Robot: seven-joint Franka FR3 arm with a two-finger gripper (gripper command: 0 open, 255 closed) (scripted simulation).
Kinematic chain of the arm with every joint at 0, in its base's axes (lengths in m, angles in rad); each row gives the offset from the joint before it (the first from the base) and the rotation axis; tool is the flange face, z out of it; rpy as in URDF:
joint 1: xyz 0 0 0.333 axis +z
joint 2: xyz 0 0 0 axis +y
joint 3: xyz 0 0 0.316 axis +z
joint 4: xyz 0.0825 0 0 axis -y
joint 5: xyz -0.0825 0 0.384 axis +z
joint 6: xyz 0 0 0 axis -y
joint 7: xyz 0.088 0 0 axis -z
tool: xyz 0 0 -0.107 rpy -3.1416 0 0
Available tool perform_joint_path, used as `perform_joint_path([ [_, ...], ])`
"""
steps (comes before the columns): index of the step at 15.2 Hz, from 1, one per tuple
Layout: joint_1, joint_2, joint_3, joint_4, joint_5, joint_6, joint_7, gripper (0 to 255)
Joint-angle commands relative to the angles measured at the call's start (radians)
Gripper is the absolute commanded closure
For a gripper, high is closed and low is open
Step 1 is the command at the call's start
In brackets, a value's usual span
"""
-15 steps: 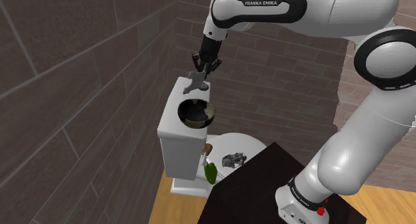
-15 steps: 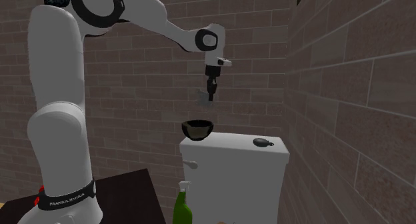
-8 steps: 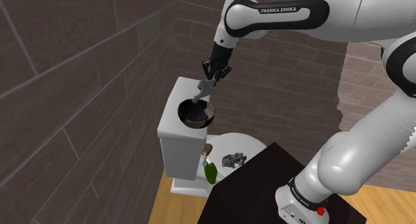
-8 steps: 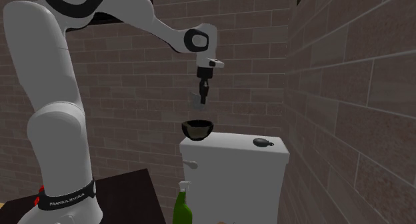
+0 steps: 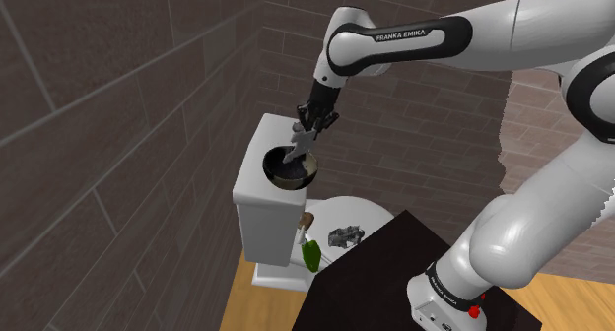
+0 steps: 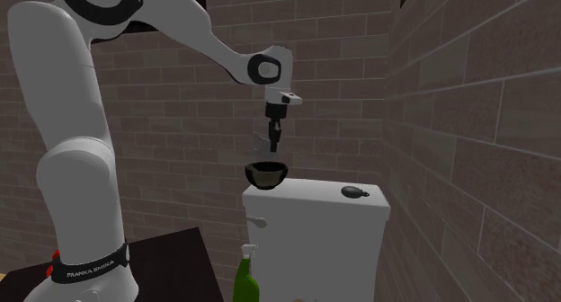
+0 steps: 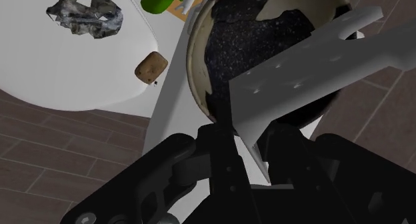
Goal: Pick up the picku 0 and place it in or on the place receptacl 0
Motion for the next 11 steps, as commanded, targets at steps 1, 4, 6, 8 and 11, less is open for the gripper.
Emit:
perform_joint_path([
  [1,0.001,0.008,0.001,-0.019,0.002,0.027,-0.003,255],
  [4,0.001,0.020,0.002,-0.044,0.004,0.064,-0.008,255],
  [6,0.001,0.020,0.002,-0.044,0.004,0.064,-0.008,255],
  [8,0.001,0.020,0.002,-0.044,0.004,0.064,-0.008,255],
  [11,0.001,0.020,0.002,-0.044,0.004,0.064,-0.008,255],
])
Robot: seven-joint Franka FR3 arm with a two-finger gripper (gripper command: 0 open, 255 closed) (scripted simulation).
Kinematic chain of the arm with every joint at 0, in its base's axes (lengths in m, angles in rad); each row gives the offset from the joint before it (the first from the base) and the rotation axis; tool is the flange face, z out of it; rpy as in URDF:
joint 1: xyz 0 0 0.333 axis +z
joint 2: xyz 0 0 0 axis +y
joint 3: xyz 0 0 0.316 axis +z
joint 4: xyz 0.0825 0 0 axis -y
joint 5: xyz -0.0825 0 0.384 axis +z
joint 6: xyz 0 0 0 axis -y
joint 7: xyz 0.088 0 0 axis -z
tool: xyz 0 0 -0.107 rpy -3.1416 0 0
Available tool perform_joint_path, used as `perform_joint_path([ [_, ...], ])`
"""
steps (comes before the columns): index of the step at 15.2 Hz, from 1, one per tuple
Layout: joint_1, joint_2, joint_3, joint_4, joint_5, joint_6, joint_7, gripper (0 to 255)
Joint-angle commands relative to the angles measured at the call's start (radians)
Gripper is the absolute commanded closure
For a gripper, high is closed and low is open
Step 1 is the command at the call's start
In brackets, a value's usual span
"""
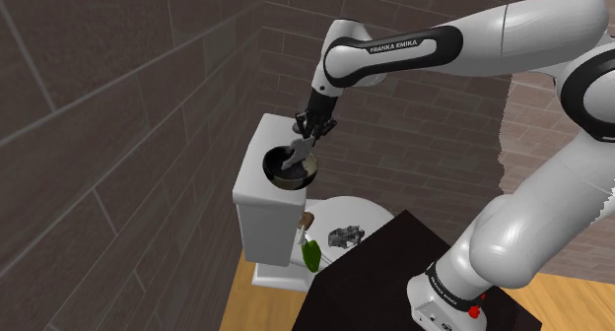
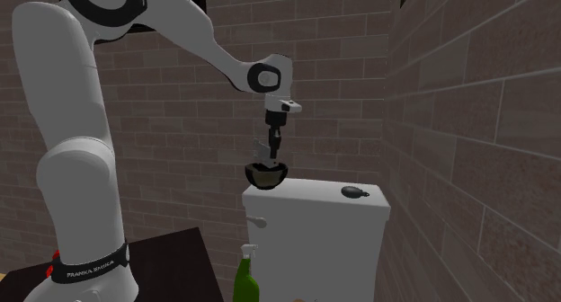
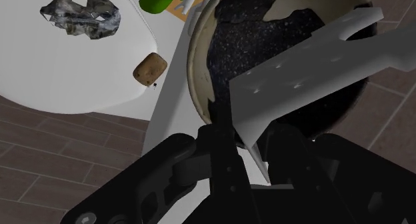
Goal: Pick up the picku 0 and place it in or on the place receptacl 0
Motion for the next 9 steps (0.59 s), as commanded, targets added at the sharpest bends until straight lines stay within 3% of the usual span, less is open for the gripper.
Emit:
perform_joint_path([
  [1,0.000,0.000,0.000,0.000,0.000,0.000,0.000,0],
  [6,0.000,0.000,0.000,0.000,0.000,0.000,0.000,0],
  [9,-0.007,-0.028,-0.007,0.070,-0.007,-0.099,0.003,0],
])
